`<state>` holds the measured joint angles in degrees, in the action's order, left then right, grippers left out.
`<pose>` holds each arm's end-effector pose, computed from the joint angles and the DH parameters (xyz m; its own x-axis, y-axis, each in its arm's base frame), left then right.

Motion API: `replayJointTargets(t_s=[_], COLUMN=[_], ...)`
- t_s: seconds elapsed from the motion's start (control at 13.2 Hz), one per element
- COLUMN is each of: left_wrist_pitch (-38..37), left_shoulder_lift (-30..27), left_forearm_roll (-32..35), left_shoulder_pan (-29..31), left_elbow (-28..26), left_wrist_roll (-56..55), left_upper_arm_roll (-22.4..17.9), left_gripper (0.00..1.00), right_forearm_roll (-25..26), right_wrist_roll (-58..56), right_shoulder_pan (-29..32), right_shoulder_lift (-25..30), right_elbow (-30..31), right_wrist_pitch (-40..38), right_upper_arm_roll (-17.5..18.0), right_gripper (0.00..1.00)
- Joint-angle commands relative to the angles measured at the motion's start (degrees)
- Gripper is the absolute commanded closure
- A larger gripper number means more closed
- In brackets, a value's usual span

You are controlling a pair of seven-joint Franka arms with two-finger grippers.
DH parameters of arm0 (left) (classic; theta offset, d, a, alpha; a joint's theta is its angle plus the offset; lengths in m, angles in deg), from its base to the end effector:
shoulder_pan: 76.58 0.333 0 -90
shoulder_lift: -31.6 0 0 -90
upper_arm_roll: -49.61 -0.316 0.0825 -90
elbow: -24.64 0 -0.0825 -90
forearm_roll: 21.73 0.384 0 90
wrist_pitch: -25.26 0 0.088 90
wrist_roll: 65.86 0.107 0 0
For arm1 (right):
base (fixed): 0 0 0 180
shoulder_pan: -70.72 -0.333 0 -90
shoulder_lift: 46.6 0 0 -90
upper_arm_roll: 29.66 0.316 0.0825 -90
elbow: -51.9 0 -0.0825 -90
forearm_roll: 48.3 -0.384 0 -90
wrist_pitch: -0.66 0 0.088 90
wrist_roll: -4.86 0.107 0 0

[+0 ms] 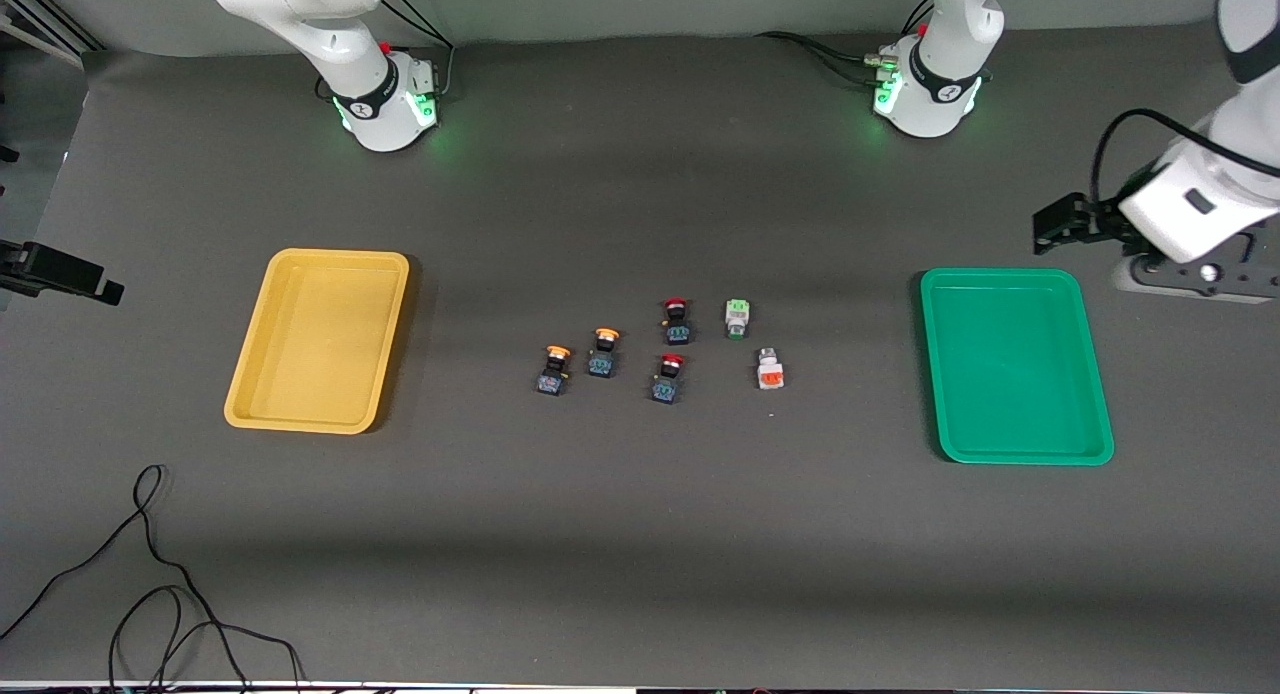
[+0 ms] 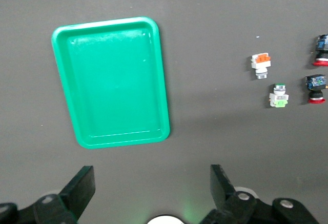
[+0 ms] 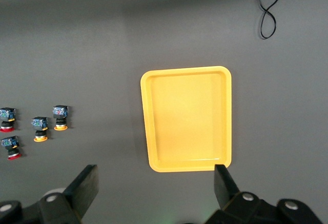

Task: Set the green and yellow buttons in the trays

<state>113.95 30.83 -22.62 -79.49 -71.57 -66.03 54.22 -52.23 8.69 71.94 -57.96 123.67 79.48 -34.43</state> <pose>0.5382 -0.0730 0.5792 0.9849 -0.1272 -0.1176 -0.1265 -0.9919 0.0140 0.5922 -0.0477 0.6416 0.9846 -0.1566 -0.0775 -0.1605 -0.9859 -0.0466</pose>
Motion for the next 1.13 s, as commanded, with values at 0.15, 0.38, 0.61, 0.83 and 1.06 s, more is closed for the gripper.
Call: replayJointTargets(t_s=[0.15, 0.38, 0.61, 0.83, 1.06], left_wrist_pitch=[1.0, 3.5, 6.8, 14.7, 26.7], left_shoulder_lift=[-0.9, 0.0, 1.6, 2.0, 2.9], left_forearm_roll=[-0.7, -0.7, -0.8, -1.0, -1.0], left_shoulder_pan=[-9.6, -20.0, -25.4, -29.4, -29.6], left_elbow=[-0.5, -0.6, -1.3, -6.8, -16.5], left_wrist_roll=[-13.4, -27.5, -33.8, -37.9, -38.9], left_upper_arm_roll=[-0.1, -0.1, -0.1, -0.1, 0.0], left_gripper=[0.0, 0.0, 0.0, 0.0, 0.0], right_forearm_roll=[1.4, 1.4, 1.5, 1.5, 1.5], right_wrist_roll=[-1.7, -1.7, -1.7, -1.7, -1.7], right_shoulder_pan=[-0.1, -0.3, -0.4, -0.4, -0.4], right_shoulder_lift=[0.7, 0.9, 1.6, 1.6, 1.6], right_elbow=[2.1, 2.4, 4.0, 4.1, 4.1], right_wrist_pitch=[-2.5, -3.6, -4.2, -4.2, -4.2], right_upper_arm_roll=[0.1, 0.1, 0.1, 0.1, 0.1], right_gripper=[0.0, 0.0, 0.0, 0.0, 0.0])
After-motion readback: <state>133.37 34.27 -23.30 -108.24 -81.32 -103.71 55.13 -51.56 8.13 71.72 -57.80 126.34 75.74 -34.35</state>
